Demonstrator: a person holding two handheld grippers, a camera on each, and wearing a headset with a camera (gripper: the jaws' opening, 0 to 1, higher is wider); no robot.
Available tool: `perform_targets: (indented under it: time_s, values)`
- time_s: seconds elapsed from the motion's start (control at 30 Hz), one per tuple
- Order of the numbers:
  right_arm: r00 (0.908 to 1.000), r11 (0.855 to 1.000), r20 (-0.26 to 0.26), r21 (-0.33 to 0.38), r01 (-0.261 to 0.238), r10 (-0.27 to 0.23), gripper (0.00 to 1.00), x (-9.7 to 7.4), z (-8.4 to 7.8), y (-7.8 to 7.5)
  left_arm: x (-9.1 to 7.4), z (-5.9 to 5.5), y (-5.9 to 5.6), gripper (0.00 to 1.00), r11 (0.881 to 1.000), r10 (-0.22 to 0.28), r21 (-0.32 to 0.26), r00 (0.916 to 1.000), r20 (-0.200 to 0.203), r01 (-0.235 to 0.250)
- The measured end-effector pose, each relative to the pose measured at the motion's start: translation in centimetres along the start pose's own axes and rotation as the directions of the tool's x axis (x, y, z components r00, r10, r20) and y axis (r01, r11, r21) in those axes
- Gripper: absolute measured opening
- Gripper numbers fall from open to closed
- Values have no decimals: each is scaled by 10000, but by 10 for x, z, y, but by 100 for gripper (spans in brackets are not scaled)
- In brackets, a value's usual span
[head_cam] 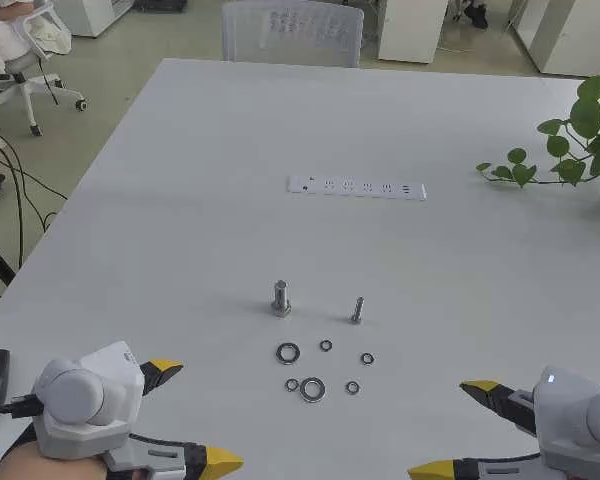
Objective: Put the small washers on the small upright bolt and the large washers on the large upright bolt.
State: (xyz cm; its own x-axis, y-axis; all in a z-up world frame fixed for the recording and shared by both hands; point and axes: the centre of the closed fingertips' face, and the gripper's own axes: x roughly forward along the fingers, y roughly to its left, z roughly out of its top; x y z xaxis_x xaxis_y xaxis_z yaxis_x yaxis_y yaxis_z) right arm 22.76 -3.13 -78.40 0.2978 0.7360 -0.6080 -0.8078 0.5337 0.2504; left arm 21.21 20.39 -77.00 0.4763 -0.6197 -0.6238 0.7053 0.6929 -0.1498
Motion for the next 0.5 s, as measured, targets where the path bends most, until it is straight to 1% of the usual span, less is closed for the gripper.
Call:
perform_targets:
  time_s: [0.03, 0.1, 0.17, 0.33, 0.4, 0.5]
  values:
    - [10000, 10000, -63, -58, 61, -62, 87, 0, -1, -2, 0, 0, -1, 91, 9999, -34, -113, 10000, 8, 35]
    - [9999, 9999, -9, -54, 131, -131, 88, -1, -2, -3, 0, 0, -1, 91, 9999, -23, -102, 10000, 7, 23]
    - [9999, 9997, 97, 196, 132, -134, 90, 0, -3, -4, 0, -3, -1, 91, 10000, -9, -75, 9999, -108, 8]
    - [9998, 9997, 131, 184, 130, -133, 90, 0, -3, -3, -1, -4, -2, 91, 9998, -3, -204, 9999, -116, 1]
    - [9998, 9997, 133, 192, 150, -153, 90, -1, -4, -5, -2, -5, -2, 91, 9998, -7, -183, 9998, -179, 4]
    - [9999, 9999, 84, 107, 82, -83, 89, 1, -5, -3, -2, -6, -3, 90, 9999, -59, -126, 9997, -229, 57]
